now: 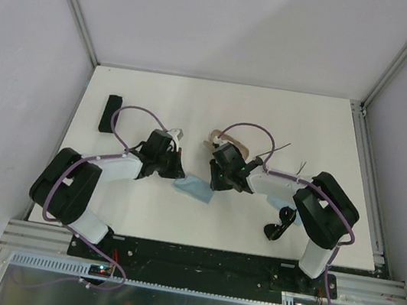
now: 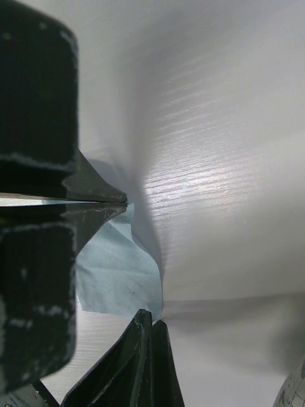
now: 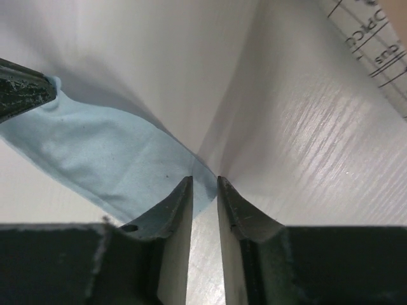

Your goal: Organize the sunglasses

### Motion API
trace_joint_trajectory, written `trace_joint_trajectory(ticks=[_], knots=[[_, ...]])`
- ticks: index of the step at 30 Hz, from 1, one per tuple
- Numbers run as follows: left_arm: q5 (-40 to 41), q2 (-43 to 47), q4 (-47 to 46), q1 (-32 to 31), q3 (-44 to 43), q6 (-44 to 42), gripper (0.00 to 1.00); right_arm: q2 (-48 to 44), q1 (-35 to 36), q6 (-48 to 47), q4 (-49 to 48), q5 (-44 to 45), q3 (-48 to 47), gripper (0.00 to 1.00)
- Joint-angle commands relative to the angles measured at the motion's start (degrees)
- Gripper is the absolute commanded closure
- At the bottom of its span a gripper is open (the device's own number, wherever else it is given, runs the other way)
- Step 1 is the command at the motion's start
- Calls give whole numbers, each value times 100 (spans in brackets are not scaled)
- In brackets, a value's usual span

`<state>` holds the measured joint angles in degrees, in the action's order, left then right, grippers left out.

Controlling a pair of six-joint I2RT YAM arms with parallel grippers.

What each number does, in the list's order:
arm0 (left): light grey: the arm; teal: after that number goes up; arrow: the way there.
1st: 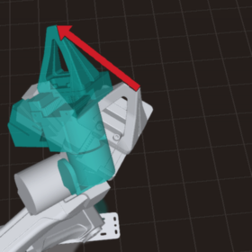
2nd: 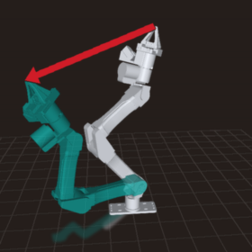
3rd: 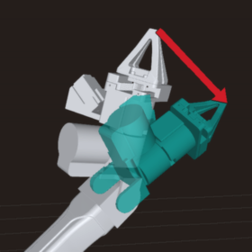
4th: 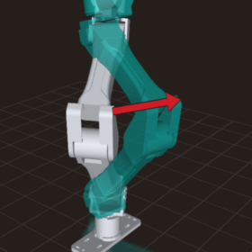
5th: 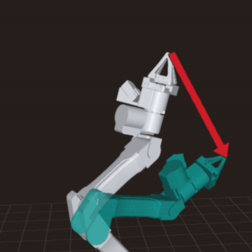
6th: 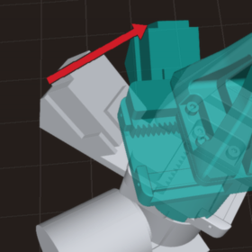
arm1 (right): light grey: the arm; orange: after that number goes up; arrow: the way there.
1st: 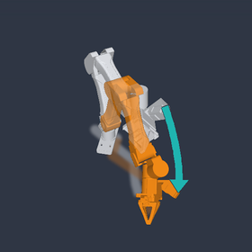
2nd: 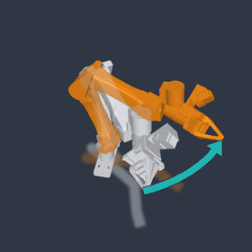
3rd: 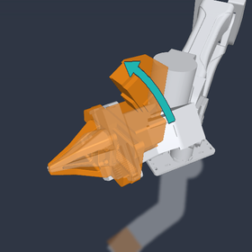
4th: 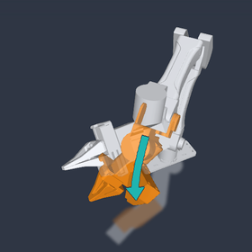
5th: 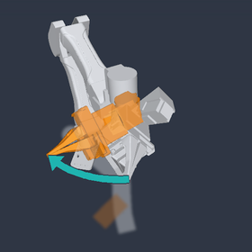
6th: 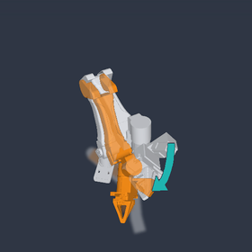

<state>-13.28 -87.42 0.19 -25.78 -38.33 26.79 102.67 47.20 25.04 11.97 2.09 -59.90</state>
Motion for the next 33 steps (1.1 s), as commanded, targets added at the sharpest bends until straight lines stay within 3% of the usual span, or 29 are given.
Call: trace_joint_trajectory(ticks=[1, 7, 9, 33], knots=[[88, 208, -56, -50, 18, -134, 100, 187, 101, -54, 10, 9, -20, 77], [89, 237, -58, -50, 6, -134, 100, 103, 133, -80, 17, -4, -14, 97], [84, 270, -59, -50, -2, -122, 100, 3, 121, -79, 16, -17, -18, 99], [318, 878, 530, -41, -993, -109, 100, -871, -582, -558, 682, -443, -743, 100]])
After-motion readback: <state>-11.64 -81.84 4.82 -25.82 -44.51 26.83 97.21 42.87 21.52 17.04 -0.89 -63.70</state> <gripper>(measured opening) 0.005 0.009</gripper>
